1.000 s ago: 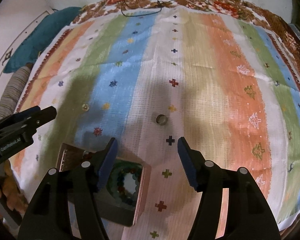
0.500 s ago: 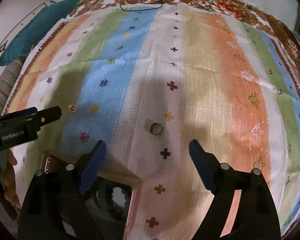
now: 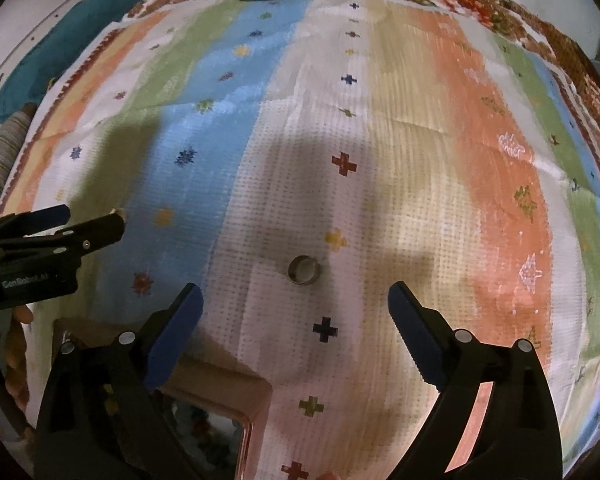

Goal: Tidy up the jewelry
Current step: 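Move the left tool to the small gold charm while the right tool reaches the silver ring, then close the left tool on the gold charm while the right tool closes on the silver ring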

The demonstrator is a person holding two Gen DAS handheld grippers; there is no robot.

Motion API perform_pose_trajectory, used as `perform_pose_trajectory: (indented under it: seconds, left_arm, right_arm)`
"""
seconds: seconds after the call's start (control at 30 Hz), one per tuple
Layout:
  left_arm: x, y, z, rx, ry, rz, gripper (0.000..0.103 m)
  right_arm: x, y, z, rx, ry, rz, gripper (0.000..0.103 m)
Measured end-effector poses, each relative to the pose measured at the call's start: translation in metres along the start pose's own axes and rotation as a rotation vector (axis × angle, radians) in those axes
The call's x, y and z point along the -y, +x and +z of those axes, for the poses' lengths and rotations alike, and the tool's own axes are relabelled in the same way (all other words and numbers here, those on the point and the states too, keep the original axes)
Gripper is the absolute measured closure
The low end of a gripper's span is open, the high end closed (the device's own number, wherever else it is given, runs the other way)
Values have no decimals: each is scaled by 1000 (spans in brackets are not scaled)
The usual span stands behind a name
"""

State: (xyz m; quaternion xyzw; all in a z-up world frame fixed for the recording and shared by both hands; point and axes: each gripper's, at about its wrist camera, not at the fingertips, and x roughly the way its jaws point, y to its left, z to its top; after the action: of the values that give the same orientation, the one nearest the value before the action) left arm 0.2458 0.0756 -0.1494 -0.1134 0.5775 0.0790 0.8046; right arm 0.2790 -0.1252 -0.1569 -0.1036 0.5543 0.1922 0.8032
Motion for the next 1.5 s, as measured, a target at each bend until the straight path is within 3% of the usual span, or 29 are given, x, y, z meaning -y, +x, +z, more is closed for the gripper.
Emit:
perform_pose_trajectory:
  seconds: [0.3,0.63,0.7,0.73,0.9,1.07,1.2,1.27,1.37,1.5]
  left_arm:
    - [-2,15,5,-22,15,-17,11]
    - [10,28,6,-35,83,7,29]
    - [9,30,8,-33,84,11,37]
    - [8,29,9,-30,81,13,43]
    - [8,29,9,-30,78,15,56]
    - [12,29,10,-44,84,27,68]
    - [10,29,10,-51,77,35,75]
    - [7,29,11,-52,68,41,79]
    - [4,28,9,-53,43,46,85]
    - [2,26,8,-54,39,46,86]
  right_arm:
    - [1,15,8,-27,4,-7,9]
    - [-5,29,13,-53,-39,27,9]
    - [-7,31,14,-62,-45,30,19]
    - [-7,33,15,-68,-47,18,30]
    - [-6,36,14,-69,-52,2,38]
    - [0,35,15,-64,-41,-25,57]
    - [4,35,15,-63,-35,-37,67]
    - [4,34,16,-50,-34,-38,77]
    - [4,33,16,-45,-41,-36,83]
    - [3,33,16,-43,-51,-41,83]
